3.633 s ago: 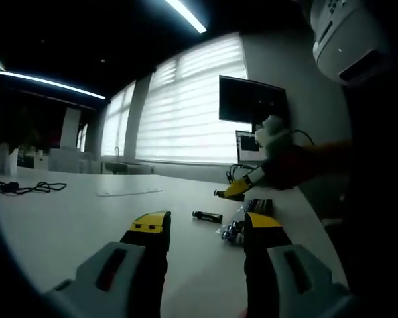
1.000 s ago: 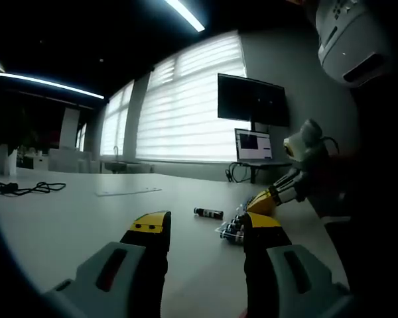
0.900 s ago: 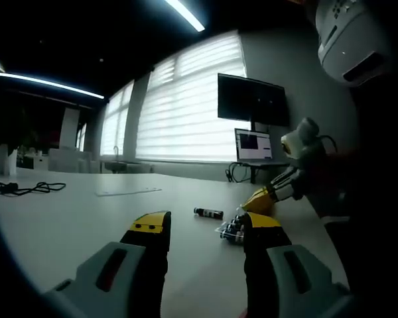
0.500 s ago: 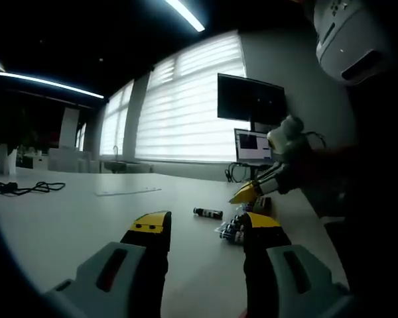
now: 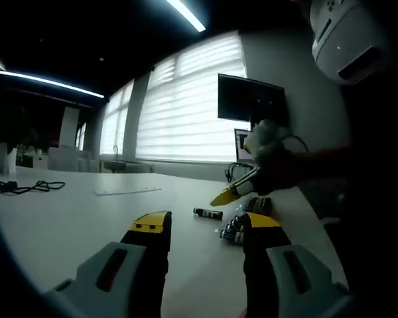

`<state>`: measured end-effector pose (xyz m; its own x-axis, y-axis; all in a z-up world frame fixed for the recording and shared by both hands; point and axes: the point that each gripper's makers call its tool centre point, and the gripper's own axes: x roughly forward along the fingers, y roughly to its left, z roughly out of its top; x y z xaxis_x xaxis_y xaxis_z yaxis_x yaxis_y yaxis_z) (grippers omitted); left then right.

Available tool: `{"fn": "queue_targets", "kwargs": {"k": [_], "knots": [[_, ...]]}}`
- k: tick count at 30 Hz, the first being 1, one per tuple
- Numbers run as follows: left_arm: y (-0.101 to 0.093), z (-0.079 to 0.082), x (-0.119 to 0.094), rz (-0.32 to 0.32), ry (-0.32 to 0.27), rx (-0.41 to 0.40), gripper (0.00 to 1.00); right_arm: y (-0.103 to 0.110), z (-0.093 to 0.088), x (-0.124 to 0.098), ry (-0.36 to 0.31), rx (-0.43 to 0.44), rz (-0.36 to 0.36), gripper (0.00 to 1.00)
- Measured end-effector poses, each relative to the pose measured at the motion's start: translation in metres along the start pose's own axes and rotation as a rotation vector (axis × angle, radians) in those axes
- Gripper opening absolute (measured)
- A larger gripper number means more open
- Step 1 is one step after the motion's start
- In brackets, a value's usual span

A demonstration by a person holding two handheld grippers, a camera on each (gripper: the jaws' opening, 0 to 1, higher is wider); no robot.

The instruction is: Grip medicine bottles put into box

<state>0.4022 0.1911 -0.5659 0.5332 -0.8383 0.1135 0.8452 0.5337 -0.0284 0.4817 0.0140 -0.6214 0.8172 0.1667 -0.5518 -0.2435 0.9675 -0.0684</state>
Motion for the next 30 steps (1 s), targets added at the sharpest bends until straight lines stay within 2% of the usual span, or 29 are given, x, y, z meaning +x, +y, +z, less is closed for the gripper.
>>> {"fn": "queue_targets", "kwargs": {"k": [14,16,25,30], "knots": [[0.0,0.0,0.0,-0.004,-0.004,-0.008,0.36,-0.002,-0.012,0.027,0.047,0.012,-0.006,0.11],[0.0,0.0,0.0,-0.003,-0.004,-0.007,0.36,0.0,-0.016,0.027,0.058,0.014,-0.004,0.1],[0.0,0.0,0.0,-0.003,-0.001,-0.006,0.35,-0.001,-0.013,0.026,0.046,0.029,-0.016,0.09],[0.0,-0.001,0.0,-0.001,0.002,-0.004,0.35,-0.004,-0.003,0.018,0.012,0.063,-0.027,0.08]]}}
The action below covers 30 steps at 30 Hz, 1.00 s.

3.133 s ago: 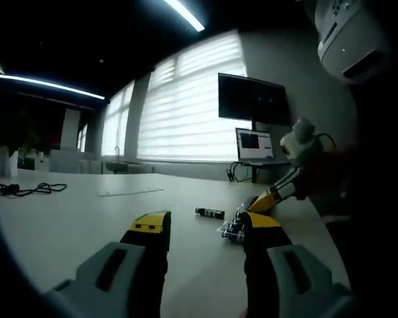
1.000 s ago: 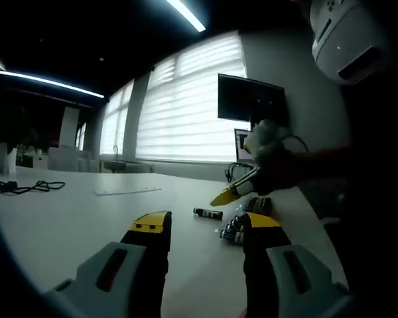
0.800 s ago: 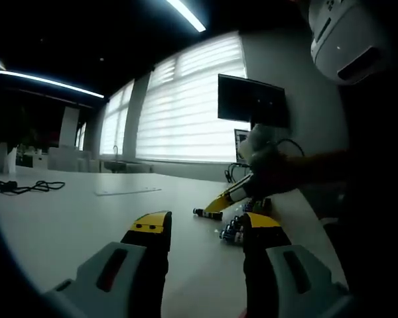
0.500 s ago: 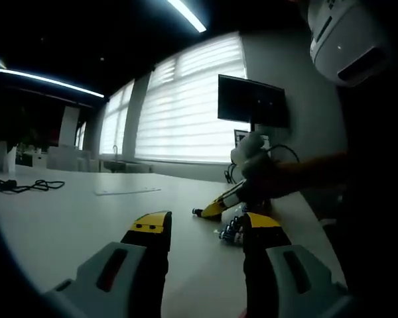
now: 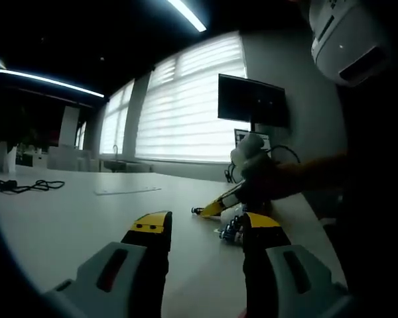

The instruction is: Grip medicine bottles put into box

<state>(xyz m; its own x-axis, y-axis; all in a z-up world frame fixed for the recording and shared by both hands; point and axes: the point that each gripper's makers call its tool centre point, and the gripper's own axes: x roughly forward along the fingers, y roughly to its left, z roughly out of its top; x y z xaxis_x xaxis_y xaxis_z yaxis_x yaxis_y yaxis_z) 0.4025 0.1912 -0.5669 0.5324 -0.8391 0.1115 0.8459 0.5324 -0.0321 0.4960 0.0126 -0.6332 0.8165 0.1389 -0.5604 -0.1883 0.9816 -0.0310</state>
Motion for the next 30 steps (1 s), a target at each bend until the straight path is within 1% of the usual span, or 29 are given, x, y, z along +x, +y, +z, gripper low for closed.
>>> {"fn": "queue_targets", "kwargs": {"k": [4,7,9,13,16,19,25,28,29,30], "knots": [[0.0,0.0,0.0,0.0,0.001,0.001,0.35,-0.001,0.007,-0.01,-0.024,0.028,-0.001,0.08],[-0.001,0.0,0.001,-0.001,0.001,0.003,0.35,-0.003,0.007,-0.017,-0.038,0.055,-0.003,0.08],[-0.001,0.0,0.001,-0.002,0.001,0.004,0.35,-0.006,0.009,-0.027,-0.05,0.091,-0.003,0.08],[-0.002,0.0,0.001,-0.005,0.001,0.004,0.35,-0.009,0.007,-0.044,-0.062,0.109,-0.006,0.08],[-0.002,0.0,0.001,-0.008,0.0,0.003,0.35,-0.008,0.0,-0.06,-0.063,0.116,-0.009,0.08],[-0.003,0.0,0.001,-0.01,0.0,0.004,0.35,-0.006,-0.013,-0.075,-0.051,0.131,-0.011,0.08],[-0.004,0.0,0.001,-0.014,0.0,0.006,0.35,-0.001,-0.032,-0.093,-0.04,0.163,-0.025,0.08],[-0.003,0.0,0.001,-0.013,-0.001,0.003,0.35,0.002,-0.042,-0.099,-0.033,0.158,-0.035,0.07],[-0.003,0.0,0.001,-0.013,-0.001,0.003,0.35,0.001,-0.045,-0.099,-0.029,0.16,-0.04,0.05],[-0.003,0.0,0.001,-0.014,-0.001,0.002,0.35,-0.002,-0.046,-0.101,-0.029,0.174,-0.059,0.0]]}}
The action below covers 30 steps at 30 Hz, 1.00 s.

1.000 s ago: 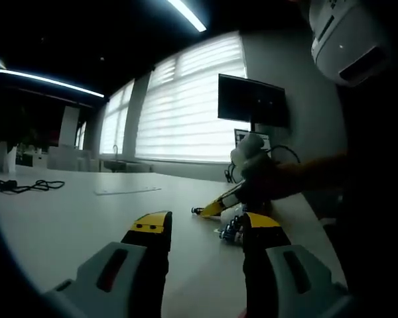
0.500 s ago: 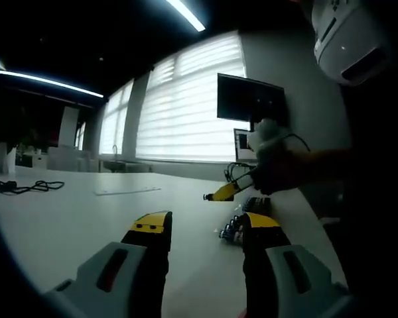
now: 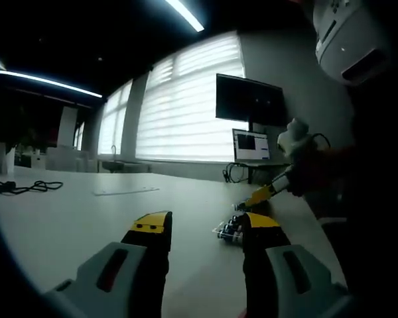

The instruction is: Grip medicine bottles put into box

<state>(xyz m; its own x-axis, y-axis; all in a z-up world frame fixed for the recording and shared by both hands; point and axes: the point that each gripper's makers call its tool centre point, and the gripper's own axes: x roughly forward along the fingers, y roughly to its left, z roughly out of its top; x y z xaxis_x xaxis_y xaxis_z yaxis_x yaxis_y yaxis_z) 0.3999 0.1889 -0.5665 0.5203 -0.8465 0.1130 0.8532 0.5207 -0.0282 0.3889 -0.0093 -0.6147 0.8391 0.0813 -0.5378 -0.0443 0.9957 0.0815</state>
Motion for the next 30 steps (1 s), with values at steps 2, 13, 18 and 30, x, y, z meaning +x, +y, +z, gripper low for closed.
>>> {"fn": "queue_targets", "kwargs": {"k": [2,13,18,30], "knots": [[-0.001,0.0,0.0,-0.003,0.001,0.001,0.35,-0.002,0.003,0.0,-0.019,0.003,-0.016,0.0],[0.0,-0.001,0.001,0.0,0.005,0.001,0.35,-0.001,0.012,0.0,-0.048,-0.005,0.002,0.0],[0.0,-0.001,0.001,0.003,0.008,0.003,0.35,-0.002,0.014,-0.003,-0.057,-0.02,0.007,0.0],[0.001,-0.002,0.0,0.001,0.009,0.0,0.35,0.001,0.002,-0.02,-0.057,-0.134,0.02,0.12]]}}
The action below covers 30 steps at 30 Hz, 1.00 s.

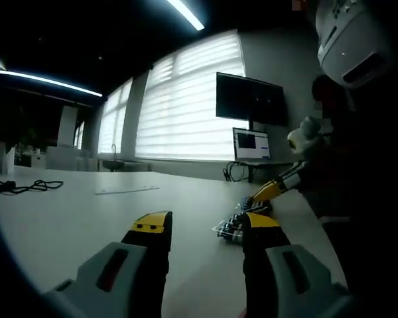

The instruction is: Grip medicine bottles put into box

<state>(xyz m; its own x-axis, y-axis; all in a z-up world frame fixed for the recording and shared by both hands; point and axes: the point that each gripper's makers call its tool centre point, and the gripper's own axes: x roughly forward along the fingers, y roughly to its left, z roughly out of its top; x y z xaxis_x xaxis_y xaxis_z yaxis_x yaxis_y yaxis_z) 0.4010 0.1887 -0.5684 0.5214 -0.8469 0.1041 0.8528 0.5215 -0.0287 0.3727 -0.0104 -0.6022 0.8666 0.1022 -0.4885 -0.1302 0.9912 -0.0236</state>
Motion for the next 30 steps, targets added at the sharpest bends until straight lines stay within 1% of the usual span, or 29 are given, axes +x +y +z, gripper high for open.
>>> {"fn": "queue_targets", "kwargs": {"k": [2,4,8,12,15,17,27,30], "knots": [[0.0,0.0,0.0,-0.002,0.001,-0.001,0.35,0.003,-0.006,-0.006,0.002,-0.013,-0.002,0.12],[-0.001,0.0,0.0,-0.004,0.002,0.0,0.35,0.005,-0.012,-0.008,0.018,-0.039,-0.007,0.11],[-0.001,-0.001,0.0,-0.007,0.004,-0.001,0.35,0.01,-0.016,-0.012,0.018,-0.083,-0.013,0.11],[-0.002,-0.001,0.001,-0.008,0.006,0.001,0.35,0.012,-0.019,-0.009,0.026,-0.121,-0.017,0.09],[-0.002,-0.002,0.001,-0.007,0.009,0.002,0.35,0.012,-0.021,-0.008,0.038,-0.125,-0.016,0.05],[-0.002,-0.002,0.001,-0.006,0.01,0.003,0.35,0.01,-0.022,-0.007,0.043,-0.131,-0.026,0.0],[-0.002,-0.002,0.001,-0.005,0.013,0.004,0.35,0.012,-0.023,-0.005,0.045,-0.114,-0.015,0.0],[-0.002,-0.002,0.001,-0.004,0.014,0.003,0.35,0.012,-0.018,-0.004,0.033,-0.104,-0.013,0.0]]}}
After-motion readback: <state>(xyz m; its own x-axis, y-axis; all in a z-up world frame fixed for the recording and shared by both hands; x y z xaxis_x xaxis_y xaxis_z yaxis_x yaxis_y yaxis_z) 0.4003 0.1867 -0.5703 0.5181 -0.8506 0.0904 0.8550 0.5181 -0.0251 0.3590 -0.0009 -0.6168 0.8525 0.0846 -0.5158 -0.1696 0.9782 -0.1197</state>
